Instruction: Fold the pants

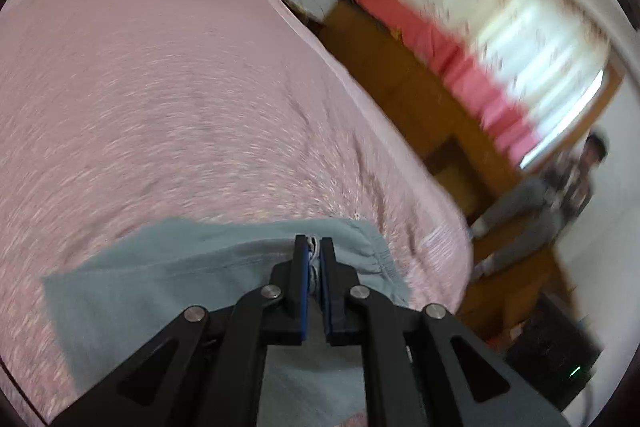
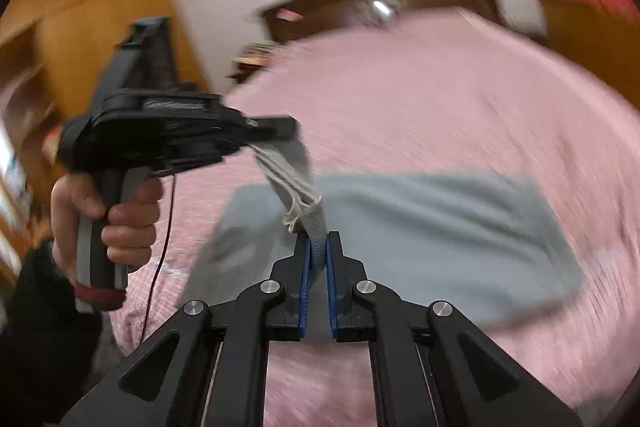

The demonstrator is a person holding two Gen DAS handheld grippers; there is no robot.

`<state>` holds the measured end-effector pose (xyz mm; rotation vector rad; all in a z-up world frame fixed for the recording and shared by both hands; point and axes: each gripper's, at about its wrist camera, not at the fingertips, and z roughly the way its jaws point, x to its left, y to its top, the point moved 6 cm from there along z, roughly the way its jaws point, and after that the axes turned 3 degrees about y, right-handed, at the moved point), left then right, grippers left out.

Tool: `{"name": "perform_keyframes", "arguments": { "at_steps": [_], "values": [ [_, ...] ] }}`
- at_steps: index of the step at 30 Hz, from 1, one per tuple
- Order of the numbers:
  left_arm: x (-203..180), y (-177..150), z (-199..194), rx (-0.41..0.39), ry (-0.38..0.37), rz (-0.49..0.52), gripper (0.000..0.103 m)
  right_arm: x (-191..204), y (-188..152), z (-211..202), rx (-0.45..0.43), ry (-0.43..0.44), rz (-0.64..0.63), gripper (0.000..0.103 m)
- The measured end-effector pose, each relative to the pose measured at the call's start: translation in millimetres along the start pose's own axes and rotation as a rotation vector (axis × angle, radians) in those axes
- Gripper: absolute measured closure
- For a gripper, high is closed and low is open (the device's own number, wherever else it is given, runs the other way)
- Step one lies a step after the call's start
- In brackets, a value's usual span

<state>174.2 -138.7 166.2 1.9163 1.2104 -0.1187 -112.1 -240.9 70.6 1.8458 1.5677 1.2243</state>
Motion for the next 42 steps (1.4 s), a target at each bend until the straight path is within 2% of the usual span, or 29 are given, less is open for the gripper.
{"name": "perform_keyframes", "arguments": {
  "at_steps": [3, 5, 7, 8, 10, 11, 12, 13, 16, 20, 22, 23, 25, 26, 27, 29, 31, 34, 36, 37, 38, 39, 40, 41, 42],
  "values": [
    [-37.4, 7.9, 45.9, 0.066, 0.038, 0.062, 0.098, -64.5, 3.2, -22.8, -0.033, -0.073, 0.130, 0.101],
    [-59.6, 14.6, 72.4, 0.087, 0.049, 0.090, 0.098, -99.8, -2.3, -29.2, -0.037, -0.068, 0.243, 0.101],
    [-75.5, 18.3, 87.9, 0.105, 0.049, 0.099, 0.098, -121.6, -8.5, -35.1, -0.027, -0.061, 0.304, 0.101],
    [-82.3, 18.5, 96.0, 0.124, 0.056, 0.107, 0.098, -127.8, -14.2, -34.1, -0.012, -0.038, 0.322, 0.101],
    [-92.2, 16.0, 106.4, 0.143, 0.067, 0.141, 0.098, -126.2, -14.0, -32.7, -0.017, 0.066, 0.325, 0.099],
    [-96.5, 15.0, 108.4, 0.148, 0.073, 0.159, 0.098, -121.2, -10.8, -32.3, -0.030, 0.149, 0.319, 0.083],
    [-97.8, 15.1, 109.5, 0.152, 0.076, 0.162, 0.098, -117.6, -3.7, -30.5, -0.031, 0.175, 0.305, 0.061],
    [-96.6, 15.7, 110.5, 0.157, 0.077, 0.154, 0.098, -115.8, -3.0, -33.0, -0.038, 0.180, 0.284, 0.056],
    [-95.9, 17.3, 119.3, 0.181, 0.100, 0.156, 0.098, -111.1, 4.2, -36.5, -0.041, 0.218, 0.225, 0.054],
    [-98.0, 16.6, 135.0, 0.210, 0.139, 0.173, 0.098, -106.2, 14.4, -38.1, -0.034, 0.212, 0.175, 0.052],
    [-99.5, 13.9, 140.7, 0.219, 0.137, 0.180, 0.098, -101.1, 17.9, -43.9, -0.070, 0.228, 0.129, 0.044],
    [-100.0, 12.2, 144.2, 0.224, 0.134, 0.181, 0.098, -97.2, 19.5, -37.5, -0.055, 0.175, 0.090, 0.040],
    [-99.8, 9.0, 151.4, 0.241, 0.129, 0.157, 0.098, -93.0, 16.9, -22.2, 0.006, 0.064, 0.049, 0.044],
    [-100.6, 7.2, 154.7, 0.252, 0.122, 0.147, 0.098, -94.5, 17.8, -13.2, 0.030, 0.036, 0.050, 0.075],
    [-102.3, 5.8, 156.6, 0.262, 0.123, 0.147, 0.098, -98.7, 17.2, -6.0, 0.056, 0.027, 0.074, 0.095],
    [-108.1, 1.7, 162.7, 0.276, 0.146, 0.183, 0.098, -111.2, 13.2, -1.1, 0.094, 0.027, 0.164, 0.097],
    [-112.7, -1.3, 174.2, 0.288, 0.154, 0.213, 0.098, -122.5, 12.6, -10.2, 0.058, 0.039, 0.227, 0.097],
    [-120.7, 0.6, 194.9, 0.290, 0.109, 0.219, 0.093, -137.0, 8.8, -14.1, 0.053, 0.003, 0.260, 0.097],
    [-128.0, 4.9, 190.3, 0.263, 0.038, 0.204, 0.086, -145.5, 2.3, -9.2, 0.100, -0.070, 0.243, 0.088],
    [-130.0, 6.7, 177.1, 0.231, -0.010, 0.200, 0.076, -145.3, 1.8, -8.7, 0.120, -0.083, 0.228, 0.086],
    [-129.1, 6.6, 162.6, 0.196, -0.036, 0.202, 0.064, -148.1, -0.2, -13.0, 0.131, -0.111, 0.208, 0.075],
    [-125.5, 5.4, 145.1, 0.159, -0.048, 0.204, 0.059, -153.6, -3.6, -22.9, 0.113, -0.151, 0.194, 0.051],
    [-118.9, 2.1, 123.0, 0.118, -0.059, 0.208, 0.054, -158.6, -1.2, -37.1, 0.070, -0.176, 0.188, 0.041],
    [-108.2, -3.7, 98.2, 0.078, -0.065, 0.215, 0.050, -161.4, 0.5, -48.3, 0.035, -0.162, 0.193, 0.034],
    [-92.7, -11.5, 73.2, 0.039, -0.056, 0.217, 0.049, -163.5, 1.9, -55.6, 0.019, -0.137, 0.201, 0.033]
  ]
}}
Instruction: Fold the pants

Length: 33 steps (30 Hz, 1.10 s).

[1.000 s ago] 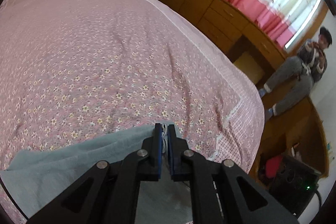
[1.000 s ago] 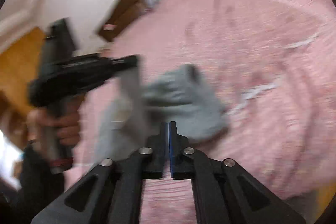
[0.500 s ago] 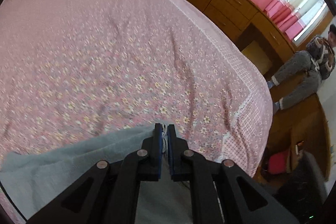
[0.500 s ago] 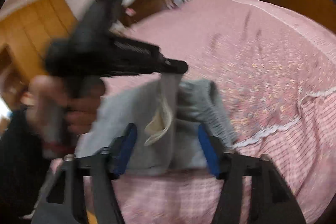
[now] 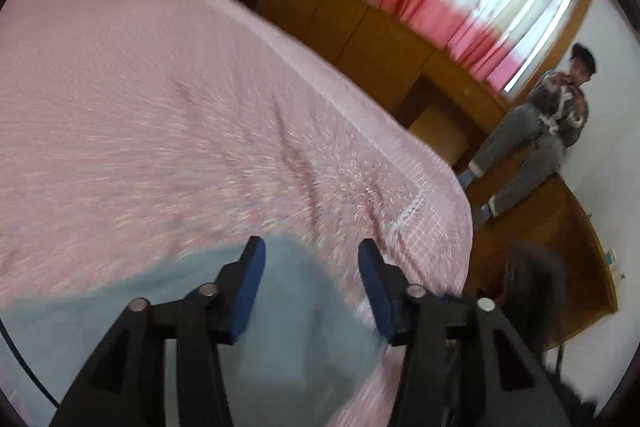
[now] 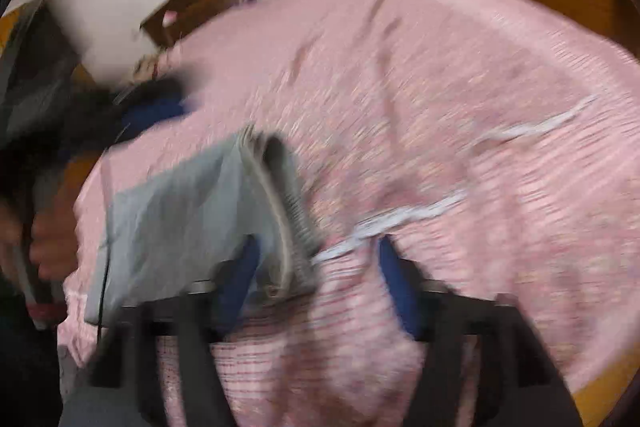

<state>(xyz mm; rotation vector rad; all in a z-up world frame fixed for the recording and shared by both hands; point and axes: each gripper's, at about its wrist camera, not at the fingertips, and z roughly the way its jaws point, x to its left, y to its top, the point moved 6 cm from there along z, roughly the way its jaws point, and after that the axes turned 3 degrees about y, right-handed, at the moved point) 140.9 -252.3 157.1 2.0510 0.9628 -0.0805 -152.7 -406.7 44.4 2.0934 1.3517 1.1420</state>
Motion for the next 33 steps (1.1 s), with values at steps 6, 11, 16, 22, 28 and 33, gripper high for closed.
{"name": "perform_keyframes", "arguments": {
  "at_steps": [6, 11, 16, 22, 28, 33],
  "values": [
    [112.1, -88.1, -93.7, -0.032, 0.240, -0.259, 0.045, 13.2, 18.1, 2.9, 0.077, 0.030, -0.126, 0.033],
    [177.5, -152.6, -133.7, -0.025, 0.299, -0.450, 0.045, 15.2, 23.0, 40.4, 0.162, 0.037, -0.193, 0.033],
    [196.0, -184.3, -144.3, -0.052, 0.303, -0.485, 0.046, -6.6, 5.1, 79.0, 0.270, 0.090, -0.224, 0.033],
    [182.8, -174.7, -148.6, -0.072, 0.195, -0.419, 0.046, -27.6, 6.8, 59.4, 0.261, 0.029, -0.209, 0.035],
    [191.7, -111.2, -79.7, 0.029, 0.157, -0.438, 0.052, 32.8, 18.2, 56.2, 0.196, 0.118, -0.228, 0.035],
    [213.0, -80.0, -37.3, 0.076, 0.208, -0.516, 0.089, 116.2, -23.3, 59.6, 0.193, 0.131, -0.551, 0.035]
  ]
}}
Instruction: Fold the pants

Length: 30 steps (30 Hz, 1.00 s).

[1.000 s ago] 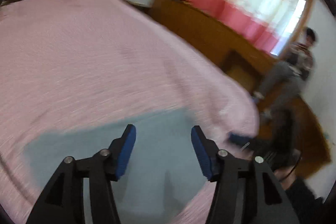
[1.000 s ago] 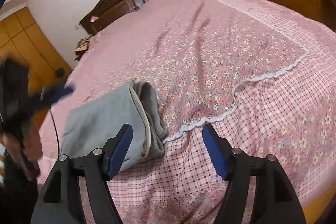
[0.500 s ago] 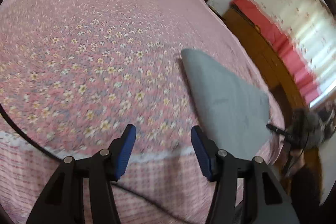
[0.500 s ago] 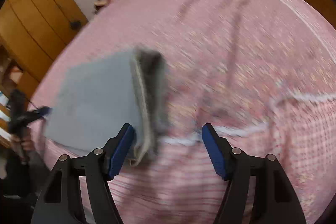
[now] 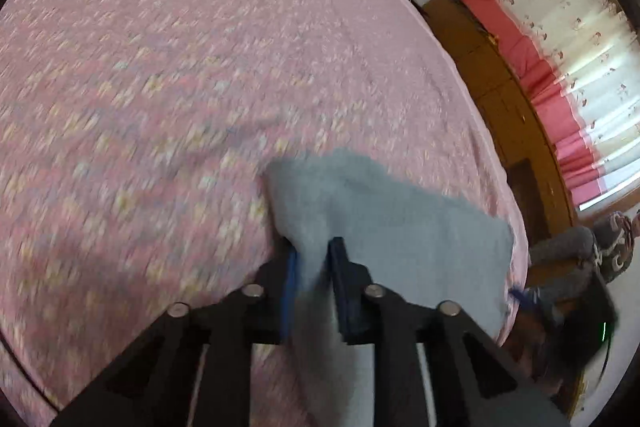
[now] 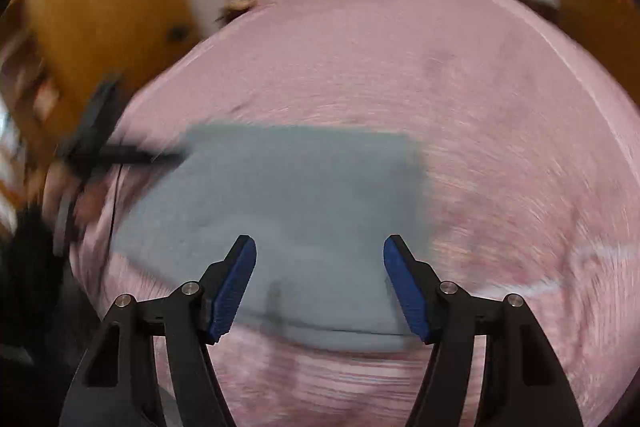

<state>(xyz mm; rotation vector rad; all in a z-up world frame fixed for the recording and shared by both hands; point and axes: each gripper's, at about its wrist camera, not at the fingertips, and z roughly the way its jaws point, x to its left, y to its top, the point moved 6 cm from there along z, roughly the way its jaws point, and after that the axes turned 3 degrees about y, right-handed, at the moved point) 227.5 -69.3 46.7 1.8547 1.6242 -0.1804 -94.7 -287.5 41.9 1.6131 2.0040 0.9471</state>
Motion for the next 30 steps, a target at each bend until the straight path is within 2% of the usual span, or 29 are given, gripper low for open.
{"name": "perform_keyframes", "arguments": {
  "at_steps": [1, 3, 5, 7, 10, 11, 13, 15, 16, 18, 19, 20, 21, 23, 25, 27, 30],
  "values": [
    [-2.3, 5.2, 1.6, -0.009, -0.003, 0.002, 0.089, 13.4, -4.0, 6.6, 0.012, 0.009, -0.037, 0.035],
    [-1.8, 12.7, 4.9, -0.034, -0.005, 0.005, 0.089, 19.7, -15.3, 22.3, 0.061, 0.046, 0.008, 0.036],
    [4.9, 11.2, 3.9, -0.062, -0.028, -0.010, 0.085, 16.5, -26.7, 34.1, 0.086, 0.034, 0.042, 0.036],
    [14.7, 1.3, -2.3, -0.089, -0.036, -0.036, 0.073, 11.0, -30.8, 37.3, 0.077, 0.031, 0.056, 0.036],
    [16.5, -28.0, -19.0, -0.111, -0.096, -0.035, 0.069, -1.8, -30.7, 23.8, 0.048, 0.064, 0.109, 0.038],
    [12.1, -39.1, -22.6, -0.106, -0.124, -0.012, 0.068, -9.9, -24.9, 15.6, 0.019, 0.059, 0.144, 0.038],
    [1.4, -46.7, -26.4, -0.114, -0.126, 0.062, 0.065, -28.7, -6.3, 1.3, -0.037, 0.044, 0.217, 0.037],
    [-4.5, -41.3, -25.9, -0.121, -0.123, 0.110, 0.064, -54.9, 13.7, -7.0, -0.075, -0.013, 0.253, 0.026],
    [-8.3, -35.2, -18.8, -0.099, -0.140, 0.106, 0.065, -68.3, 21.0, -3.0, -0.069, -0.053, 0.261, 0.024],
    [-1.0, -26.1, 1.4, 0.003, -0.205, -0.007, 0.066, -91.3, 26.0, 19.3, -0.001, -0.077, 0.323, 0.023],
    [5.8, -22.1, 5.0, 0.016, -0.221, -0.051, 0.074, -95.8, 23.1, 33.5, 0.055, -0.044, 0.368, 0.023],
    [11.6, -17.4, 9.6, 0.020, -0.254, -0.092, 0.076, -98.6, 18.2, 49.2, 0.116, 0.001, 0.405, 0.024],
    [15.7, -14.4, 13.2, 0.025, -0.288, -0.122, 0.076, -100.4, 12.7, 64.1, 0.178, 0.008, 0.413, 0.026],
    [21.7, -12.0, 19.0, 0.030, -0.337, -0.168, 0.081, -99.1, 9.7, 76.0, 0.207, -0.018, 0.354, 0.033],
    [27.2, -8.1, 22.1, 0.037, -0.359, -0.182, 0.087, -98.2, 10.7, 77.8, 0.204, 0.015, 0.339, 0.046],
    [26.9, -3.9, 21.3, 0.037, -0.347, -0.167, 0.089, -99.3, 11.6, 73.0, 0.185, 0.057, 0.366, 0.069],
    [20.9, 7.2, 3.6, -0.012, -0.345, -0.151, 0.091, -104.4, 11.1, 62.2, 0.149, 0.104, 0.399, 0.077]
  ]
}}
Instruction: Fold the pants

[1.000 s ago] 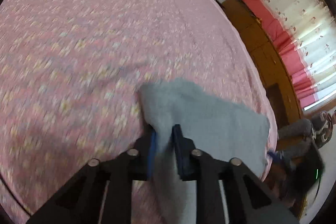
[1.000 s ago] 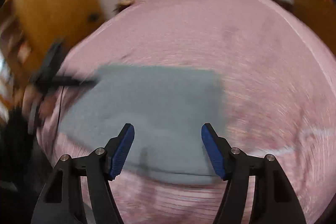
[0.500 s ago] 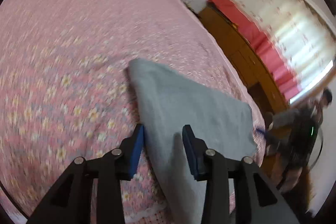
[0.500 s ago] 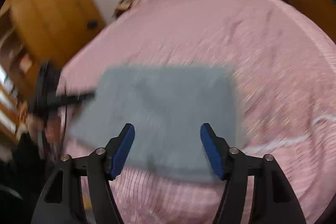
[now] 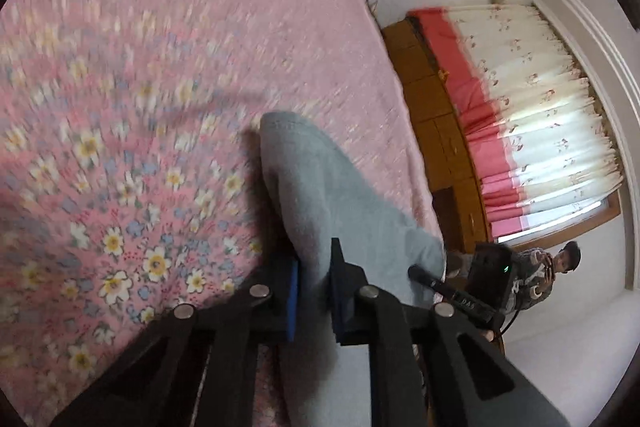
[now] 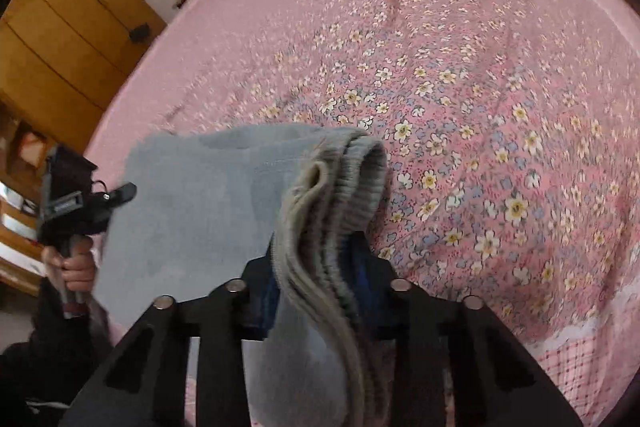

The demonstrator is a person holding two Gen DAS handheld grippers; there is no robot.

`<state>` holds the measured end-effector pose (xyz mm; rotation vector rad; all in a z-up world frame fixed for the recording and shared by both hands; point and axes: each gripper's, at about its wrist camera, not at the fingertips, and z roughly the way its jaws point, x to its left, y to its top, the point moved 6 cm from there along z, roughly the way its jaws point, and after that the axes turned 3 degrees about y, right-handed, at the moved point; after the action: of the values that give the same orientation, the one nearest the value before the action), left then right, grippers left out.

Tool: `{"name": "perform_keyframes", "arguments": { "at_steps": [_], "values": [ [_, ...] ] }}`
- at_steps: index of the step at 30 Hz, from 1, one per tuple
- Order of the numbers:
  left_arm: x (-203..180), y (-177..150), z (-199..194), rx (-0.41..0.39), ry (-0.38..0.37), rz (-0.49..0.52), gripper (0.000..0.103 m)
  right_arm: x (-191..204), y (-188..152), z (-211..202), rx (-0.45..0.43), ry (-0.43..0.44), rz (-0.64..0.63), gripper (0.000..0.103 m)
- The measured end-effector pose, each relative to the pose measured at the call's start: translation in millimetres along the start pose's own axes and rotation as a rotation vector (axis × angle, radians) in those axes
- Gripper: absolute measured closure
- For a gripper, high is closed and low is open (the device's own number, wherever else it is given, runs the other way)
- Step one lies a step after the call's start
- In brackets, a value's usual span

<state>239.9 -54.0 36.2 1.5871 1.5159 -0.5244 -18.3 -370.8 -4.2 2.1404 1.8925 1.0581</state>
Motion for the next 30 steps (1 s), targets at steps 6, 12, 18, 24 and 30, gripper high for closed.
{"name": "perform_keyframes", "arguments": {
  "at_steps": [6, 12, 18, 24, 30],
  "values": [
    [-16.7, 10.6, -36.9, -0.070, 0.023, 0.050, 0.092, 19.3, -4.8, 2.0, -0.058, -0.014, -0.041, 0.079],
    [8.2, 4.2, -46.4, -0.083, 0.095, 0.046, 0.089, 31.4, 7.1, 19.1, -0.027, -0.053, -0.051, 0.075],
    [35.1, -36.9, -46.9, -0.095, 0.129, 0.063, 0.073, 34.1, 1.6, -4.5, -0.081, -0.235, -0.105, 0.048],
    [29.1, -90.3, -71.6, -0.131, 0.075, 0.056, 0.073, 61.5, -0.2, -19.6, -0.106, -0.311, -0.189, 0.048],
    [29.9, -125.2, -83.5, -0.139, 0.058, 0.097, 0.090, 81.1, -20.9, -25.2, -0.111, -0.333, -0.220, 0.048]
  ]
}}
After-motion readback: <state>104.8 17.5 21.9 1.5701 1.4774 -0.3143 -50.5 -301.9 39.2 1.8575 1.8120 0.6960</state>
